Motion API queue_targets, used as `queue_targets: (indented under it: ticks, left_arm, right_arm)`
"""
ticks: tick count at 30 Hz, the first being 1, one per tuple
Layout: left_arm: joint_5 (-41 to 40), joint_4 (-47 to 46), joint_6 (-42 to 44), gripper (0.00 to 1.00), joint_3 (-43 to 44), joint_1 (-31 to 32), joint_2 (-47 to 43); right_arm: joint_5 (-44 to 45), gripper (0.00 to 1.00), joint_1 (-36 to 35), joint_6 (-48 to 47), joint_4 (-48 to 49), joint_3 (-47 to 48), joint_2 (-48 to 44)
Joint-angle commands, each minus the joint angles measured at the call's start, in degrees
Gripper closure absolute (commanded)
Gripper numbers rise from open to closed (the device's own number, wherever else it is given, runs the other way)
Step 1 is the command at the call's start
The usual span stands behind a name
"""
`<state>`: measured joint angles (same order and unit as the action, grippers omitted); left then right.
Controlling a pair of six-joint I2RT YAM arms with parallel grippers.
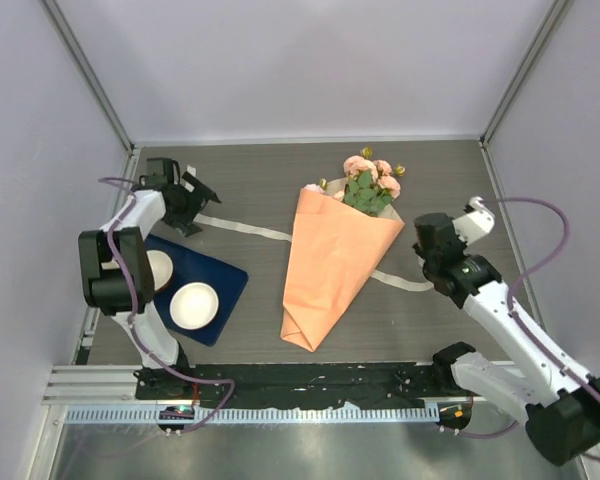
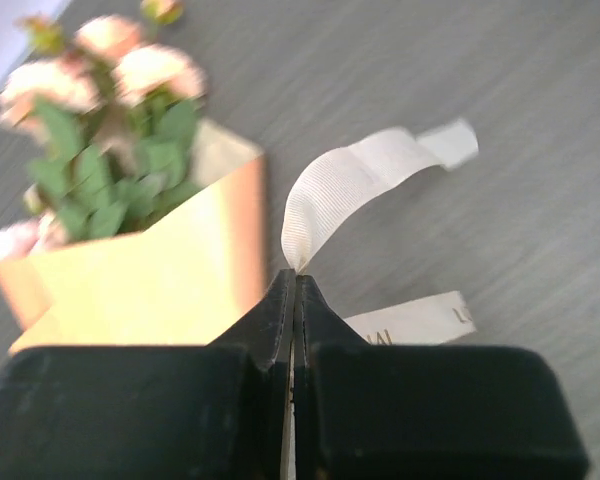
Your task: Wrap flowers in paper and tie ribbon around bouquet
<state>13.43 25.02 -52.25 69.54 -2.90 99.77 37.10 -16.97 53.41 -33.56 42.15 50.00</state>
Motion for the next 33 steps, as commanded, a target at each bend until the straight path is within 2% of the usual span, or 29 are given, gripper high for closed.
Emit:
queue_targets:
  ticks: [1,3,7,9,12,15,18,21,23,24,25,27,28,29,31,33]
  left_arm:
    - [-4.6,7.9,1.2,0.00,8.7,-4.7,8.1]
    - [-6.0,7.7,1.8,0.00,11.4,-6.7,10.7]
    - [-6.7,8.3,2.9,0.00,15.9,-9.1,15.1]
    - [-5.6,9.3,2.9,0.00,18.9,-10.2,16.9]
    - [-8.2,10.9,3.0,0.00,23.2,-10.6,20.0]
    - [-7.4,10.8,2.7,0.01,26.6,-10.6,22.9]
    - [-7.5,10.6,2.5,0.07,29.4,-10.6,26.3]
    - [-5.1,8.7,1.7,0.17,30.6,-10.6,29.3]
    - [-4.4,7.3,1.4,0.31,30.0,-10.6,30.0]
    - [-4.4,7.0,1.4,0.39,29.7,-10.6,30.1]
    - [-4.5,6.0,1.6,0.52,29.4,-10.6,30.0]
    - [-4.5,5.2,2.9,0.62,28.5,-10.6,29.5]
    - [-4.4,4.9,3.4,0.76,28.2,-10.6,29.3]
    - [-4.6,5.0,3.8,0.81,28.1,-10.6,29.1]
    - [-5.0,5.3,4.9,1.00,26.5,-10.6,26.9]
    - [-4.9,3.4,5.0,1.00,23.4,-10.4,23.6]
  right_arm:
    - [10.1,0.99,-13.4,-3.3,6.5,7.7,5.4]
    - [8.8,0.99,-18.5,-8.0,10.2,11.0,10.2]
    - [5.0,0.99,-24.1,-15.3,20.5,17.5,18.4]
    - [0.3,0.99,-25.5,-19.3,23.4,21.9,23.2]
    - [-5.2,0.99,-27.6,-24.8,30.0,26.6,29.3]
    - [-10.7,0.99,-27.9,-27.1,35.3,31.6,34.4]
    - [-14.1,0.99,-27.9,-28.5,37.3,36.3,41.5]
    - [-16.4,0.99,-27.9,-29.1,38.8,40.5,47.9]
    - [-18.0,0.99,-27.9,-28.8,39.7,42.5,52.0]
    - [-18.8,0.99,-27.9,-28.8,41.0,43.8,53.1]
    - [-20.5,0.99,-27.9,-28.8,41.7,44.3,54.3]
    - [-21.6,1.00,-27.9,-28.8,43.3,45.7,57.2]
    - [-22.2,0.99,-28.0,-28.9,43.3,46.4,58.2]
    - [-23.4,0.99,-28.0,-29.1,43.3,47.1,60.1]
    - [-24.4,0.99,-28.0,-29.1,43.4,49.0,62.0]
    - [-25.4,0.99,-28.0,-29.1,43.2,51.3,65.0]
